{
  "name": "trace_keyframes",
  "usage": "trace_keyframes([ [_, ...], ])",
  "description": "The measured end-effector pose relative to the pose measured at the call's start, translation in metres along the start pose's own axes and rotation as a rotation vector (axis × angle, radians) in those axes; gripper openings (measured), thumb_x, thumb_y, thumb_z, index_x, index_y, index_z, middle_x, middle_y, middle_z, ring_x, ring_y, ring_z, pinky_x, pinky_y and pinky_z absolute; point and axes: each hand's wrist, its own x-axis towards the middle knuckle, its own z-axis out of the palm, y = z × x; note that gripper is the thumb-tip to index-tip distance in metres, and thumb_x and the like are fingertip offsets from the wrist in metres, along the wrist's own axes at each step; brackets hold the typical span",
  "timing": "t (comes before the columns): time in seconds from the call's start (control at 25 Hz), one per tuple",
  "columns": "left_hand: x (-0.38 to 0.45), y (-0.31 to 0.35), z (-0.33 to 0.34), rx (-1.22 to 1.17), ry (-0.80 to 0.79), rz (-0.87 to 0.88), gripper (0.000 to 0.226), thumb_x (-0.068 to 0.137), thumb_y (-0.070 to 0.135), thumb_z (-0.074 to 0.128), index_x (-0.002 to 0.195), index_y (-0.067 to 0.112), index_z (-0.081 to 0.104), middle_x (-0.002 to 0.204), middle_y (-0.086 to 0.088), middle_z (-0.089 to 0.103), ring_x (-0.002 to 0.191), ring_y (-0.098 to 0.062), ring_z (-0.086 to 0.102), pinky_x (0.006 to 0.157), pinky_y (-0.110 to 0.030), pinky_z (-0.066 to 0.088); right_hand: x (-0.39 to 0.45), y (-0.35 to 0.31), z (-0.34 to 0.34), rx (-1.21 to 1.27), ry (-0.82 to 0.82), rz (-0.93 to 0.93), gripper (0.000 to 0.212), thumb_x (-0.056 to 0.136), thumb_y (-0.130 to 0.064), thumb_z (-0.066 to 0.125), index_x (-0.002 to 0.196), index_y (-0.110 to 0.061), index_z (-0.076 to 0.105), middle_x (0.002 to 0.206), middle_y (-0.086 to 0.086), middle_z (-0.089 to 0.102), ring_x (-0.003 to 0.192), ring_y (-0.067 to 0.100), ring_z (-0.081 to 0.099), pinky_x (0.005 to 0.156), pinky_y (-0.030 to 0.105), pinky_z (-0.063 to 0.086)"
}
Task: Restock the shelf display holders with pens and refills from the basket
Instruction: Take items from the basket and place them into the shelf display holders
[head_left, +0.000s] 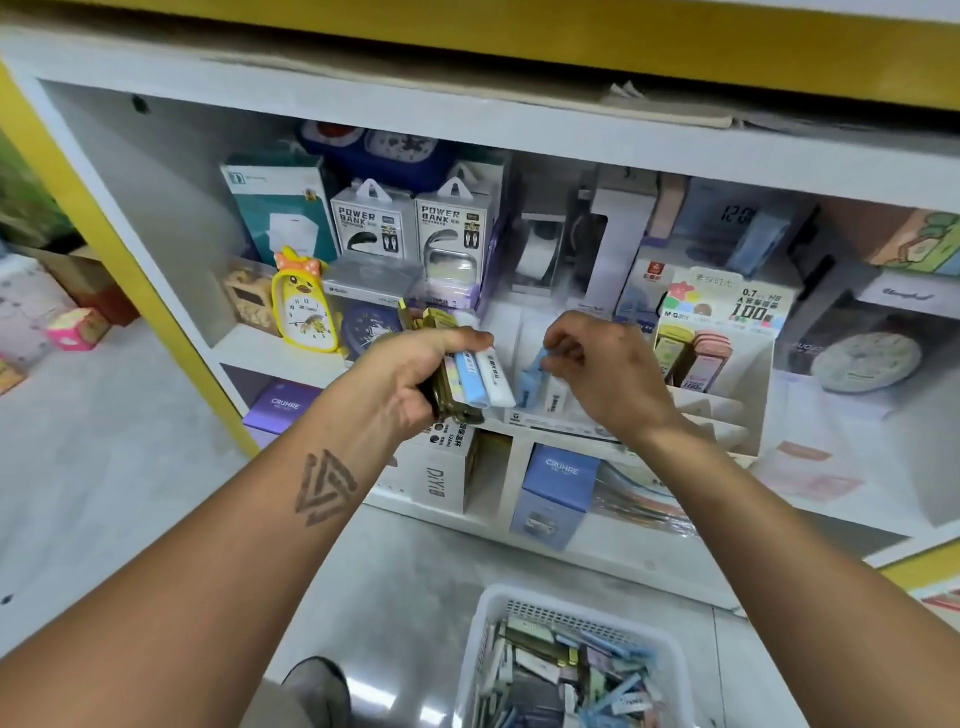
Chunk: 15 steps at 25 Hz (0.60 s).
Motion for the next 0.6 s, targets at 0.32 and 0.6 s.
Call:
trace_keyframes([
  [0.32, -0.004, -0.005, -0.005, -0.007, 0.044, -0.002, 0.024, 0.080, 0.005, 0.075, 0.103, 0.003, 0.067, 0.115, -0.024, 0.069, 0.100, -0.038, 0.069, 0.067, -0.045, 0.059, 0.002, -0.002, -0.001, -0.120, -0.150, -0.027, 0.015, 0.093, -0.015, 0.064, 0.102, -0.022, 0.075, 0.098, -0.003, 0.074, 0.094, 0.020, 0.065, 0.083, 0.037, 0.054],
  [0.6, -0.008, -0.005, 0.009, -0.079, 0.022, 0.048, 0.047, 0.074, 0.001, 0.079, 0.119, -0.005, 0.065, 0.106, -0.026, 0.071, 0.090, -0.037, 0.072, 0.059, -0.042, 0.061, -0.001, -0.025, -0.022, 0.389, -0.164, 0.215, 0.012, 0.095, -0.029, 0.065, 0.104, -0.028, 0.074, 0.096, -0.007, 0.075, 0.084, 0.011, 0.067, 0.075, 0.027, 0.050],
])
